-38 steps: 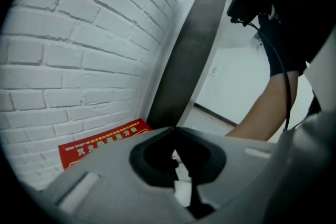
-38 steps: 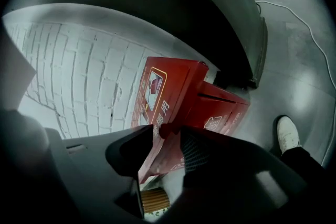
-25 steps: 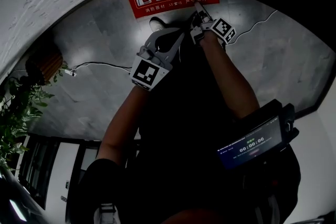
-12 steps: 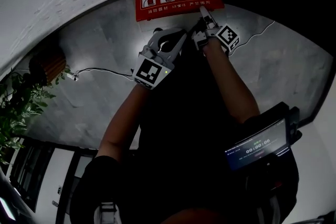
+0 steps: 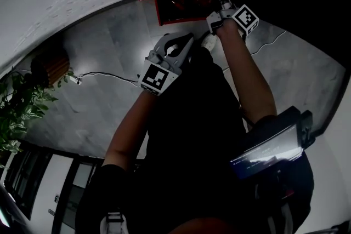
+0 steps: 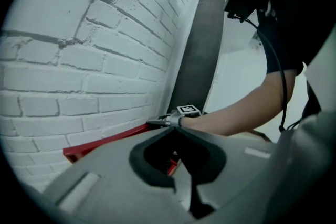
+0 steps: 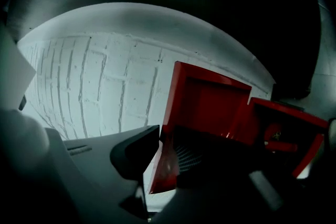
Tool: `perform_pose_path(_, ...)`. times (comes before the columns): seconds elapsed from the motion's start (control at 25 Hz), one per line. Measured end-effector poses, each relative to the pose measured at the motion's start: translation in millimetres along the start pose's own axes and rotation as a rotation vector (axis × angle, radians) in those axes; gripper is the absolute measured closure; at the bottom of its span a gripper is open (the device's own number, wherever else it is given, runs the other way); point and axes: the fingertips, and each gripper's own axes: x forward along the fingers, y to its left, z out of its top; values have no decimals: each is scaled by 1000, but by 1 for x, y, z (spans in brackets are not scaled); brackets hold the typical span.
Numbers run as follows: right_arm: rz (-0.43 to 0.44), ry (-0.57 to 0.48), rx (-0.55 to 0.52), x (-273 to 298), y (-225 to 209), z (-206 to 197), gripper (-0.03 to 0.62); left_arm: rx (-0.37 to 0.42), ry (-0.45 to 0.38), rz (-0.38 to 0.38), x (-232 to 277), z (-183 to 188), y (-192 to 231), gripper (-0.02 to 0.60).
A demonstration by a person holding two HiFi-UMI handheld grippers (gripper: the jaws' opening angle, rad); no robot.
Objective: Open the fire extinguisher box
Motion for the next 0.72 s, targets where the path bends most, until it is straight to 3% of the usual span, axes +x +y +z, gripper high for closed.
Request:
perform_pose_path(0.12, -13, -32, 75, 14, 8, 13, 514, -9, -5, 13, -4, 3, 4, 580)
perform_pose_path(0.2, -3, -50, 91, 22, 12, 24, 481, -13, -6, 20, -7, 3, 7, 580)
perform_pose_path(0.48, 45, -24, 17, 34, 26, 31, 451, -22, -18, 39, -11, 4, 15, 580)
perform_pose_path(0.6, 95, 36, -79, 28, 45, 16, 464, -43, -45, 64, -13, 9, 26, 580)
perform_pose_path(0.72, 166, 126, -288, 6, 80, -2, 516, -81, -85, 82, -19, 23, 34, 580)
